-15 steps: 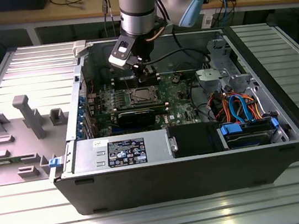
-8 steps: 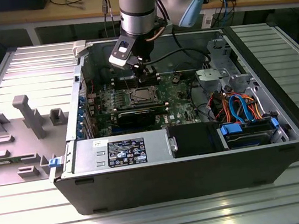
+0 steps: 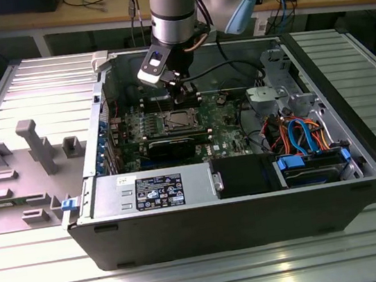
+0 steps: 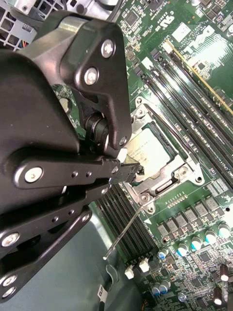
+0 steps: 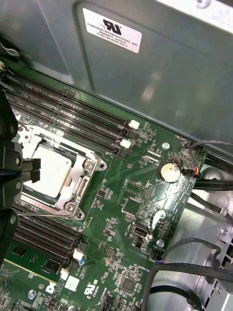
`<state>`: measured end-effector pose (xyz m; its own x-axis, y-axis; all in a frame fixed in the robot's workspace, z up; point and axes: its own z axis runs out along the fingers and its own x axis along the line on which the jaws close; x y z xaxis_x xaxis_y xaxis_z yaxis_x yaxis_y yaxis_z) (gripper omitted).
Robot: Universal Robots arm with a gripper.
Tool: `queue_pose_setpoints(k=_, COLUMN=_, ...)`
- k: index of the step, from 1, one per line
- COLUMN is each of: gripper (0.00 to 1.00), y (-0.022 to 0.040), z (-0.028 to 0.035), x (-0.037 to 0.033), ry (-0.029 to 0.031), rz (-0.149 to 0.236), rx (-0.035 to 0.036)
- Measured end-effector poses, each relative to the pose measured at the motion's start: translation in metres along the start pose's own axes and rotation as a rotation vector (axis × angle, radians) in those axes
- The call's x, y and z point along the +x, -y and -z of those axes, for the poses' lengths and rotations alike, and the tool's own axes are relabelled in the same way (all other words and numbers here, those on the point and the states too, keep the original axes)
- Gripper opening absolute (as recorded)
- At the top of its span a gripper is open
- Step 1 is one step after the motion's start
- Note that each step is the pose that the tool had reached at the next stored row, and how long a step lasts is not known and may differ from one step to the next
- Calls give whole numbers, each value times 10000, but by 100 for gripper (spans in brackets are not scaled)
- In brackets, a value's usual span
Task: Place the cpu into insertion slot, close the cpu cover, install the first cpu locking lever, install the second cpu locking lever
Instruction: 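Install the first cpu locking lever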
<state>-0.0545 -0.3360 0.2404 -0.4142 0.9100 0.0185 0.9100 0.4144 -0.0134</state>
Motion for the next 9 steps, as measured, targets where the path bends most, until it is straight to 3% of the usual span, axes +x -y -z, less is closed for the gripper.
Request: queue_pose_setpoints(k=9, gripper=11, y=0, z=0, x=0, ry=2, rz=128, rx=2)
